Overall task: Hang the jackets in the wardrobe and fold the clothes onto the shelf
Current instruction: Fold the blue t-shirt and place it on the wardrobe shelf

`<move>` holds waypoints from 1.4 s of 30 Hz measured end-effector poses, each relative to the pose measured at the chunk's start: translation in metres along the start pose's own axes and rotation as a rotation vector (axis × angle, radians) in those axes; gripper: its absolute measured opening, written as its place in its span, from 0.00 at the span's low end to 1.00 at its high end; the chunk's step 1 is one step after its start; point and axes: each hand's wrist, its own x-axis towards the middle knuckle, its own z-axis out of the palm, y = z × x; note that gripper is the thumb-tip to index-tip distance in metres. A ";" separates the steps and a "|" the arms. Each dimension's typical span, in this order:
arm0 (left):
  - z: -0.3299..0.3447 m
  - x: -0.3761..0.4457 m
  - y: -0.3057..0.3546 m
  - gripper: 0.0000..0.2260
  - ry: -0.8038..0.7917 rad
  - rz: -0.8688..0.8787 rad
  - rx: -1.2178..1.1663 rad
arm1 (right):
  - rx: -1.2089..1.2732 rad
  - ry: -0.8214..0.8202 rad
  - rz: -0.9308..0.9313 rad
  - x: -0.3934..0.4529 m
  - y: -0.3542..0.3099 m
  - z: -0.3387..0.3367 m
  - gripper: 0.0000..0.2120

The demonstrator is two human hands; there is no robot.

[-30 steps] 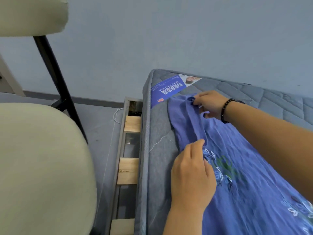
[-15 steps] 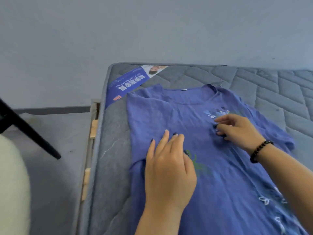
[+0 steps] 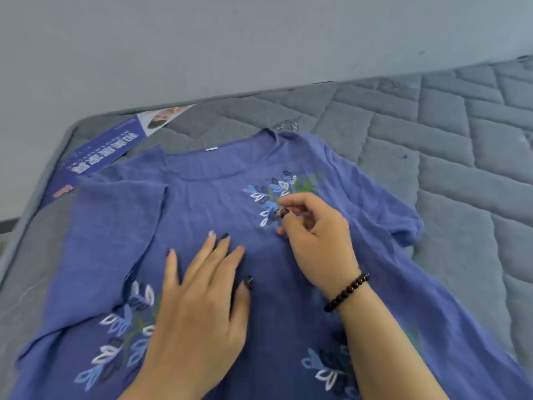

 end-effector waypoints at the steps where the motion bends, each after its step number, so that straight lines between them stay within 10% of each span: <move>1: 0.006 0.018 0.010 0.22 -0.007 0.031 -0.011 | -0.094 0.070 -0.058 0.002 -0.003 -0.012 0.09; 5: 0.025 0.105 0.058 0.20 -0.132 0.071 -0.251 | -0.467 0.410 0.023 0.013 -0.004 -0.072 0.07; 11: 0.085 0.205 0.096 0.16 -0.356 0.200 -0.272 | -0.707 0.298 0.565 0.007 0.017 -0.118 0.17; 20: 0.078 0.300 0.114 0.06 -0.939 0.300 0.067 | -0.192 0.335 0.380 0.011 0.029 -0.126 0.09; 23: 0.067 0.308 0.118 0.09 -1.084 0.306 0.138 | 0.118 0.039 0.254 0.010 0.018 -0.120 0.07; 31: 0.045 0.282 0.106 0.20 -1.210 0.366 0.149 | -0.143 -0.589 0.054 0.007 0.011 -0.109 0.21; 42: 0.044 0.255 0.103 0.03 -1.210 0.334 -0.105 | -0.297 -0.491 0.102 0.006 0.013 -0.104 0.11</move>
